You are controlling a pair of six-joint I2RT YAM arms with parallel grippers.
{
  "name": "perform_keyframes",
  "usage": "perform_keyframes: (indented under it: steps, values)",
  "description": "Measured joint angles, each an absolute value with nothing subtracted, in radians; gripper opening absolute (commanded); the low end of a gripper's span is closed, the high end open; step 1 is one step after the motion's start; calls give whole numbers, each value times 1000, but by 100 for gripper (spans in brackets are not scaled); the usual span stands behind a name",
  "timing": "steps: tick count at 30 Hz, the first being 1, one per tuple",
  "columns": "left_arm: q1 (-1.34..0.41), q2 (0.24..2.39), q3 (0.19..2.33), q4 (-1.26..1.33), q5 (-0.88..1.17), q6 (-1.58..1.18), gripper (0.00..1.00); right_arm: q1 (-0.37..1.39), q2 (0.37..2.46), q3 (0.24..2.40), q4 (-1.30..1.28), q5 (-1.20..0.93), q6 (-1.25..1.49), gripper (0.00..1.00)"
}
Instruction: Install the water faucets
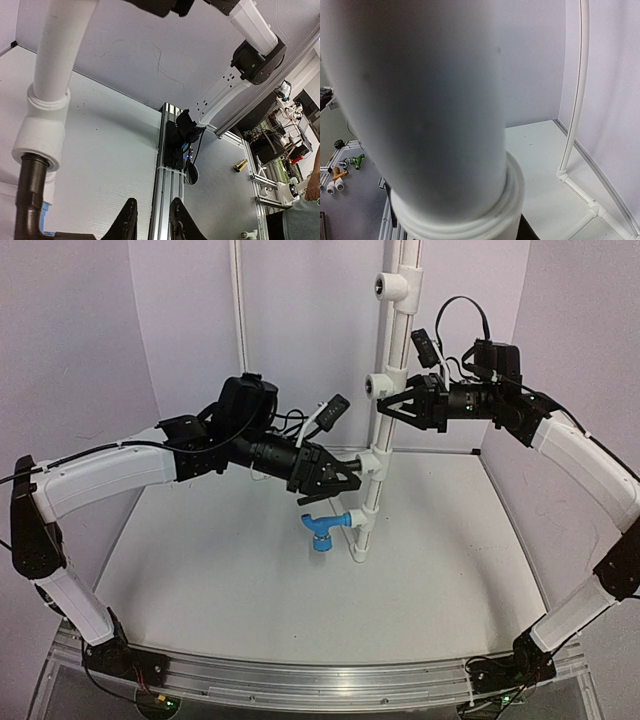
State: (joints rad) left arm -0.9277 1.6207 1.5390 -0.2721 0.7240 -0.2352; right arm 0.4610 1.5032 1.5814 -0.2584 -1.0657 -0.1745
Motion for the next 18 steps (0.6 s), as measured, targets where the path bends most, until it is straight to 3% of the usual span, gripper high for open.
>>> perform_keyframes:
  steps: [11,18]
  values:
    - [-944,1597,1417,-267,611,-239,22,461,1503,1581,-258,-1065,-174,0]
    - [-944,1507,1148,-41,451,-308,19,461,1503,1581,-258,-1064,-174,0]
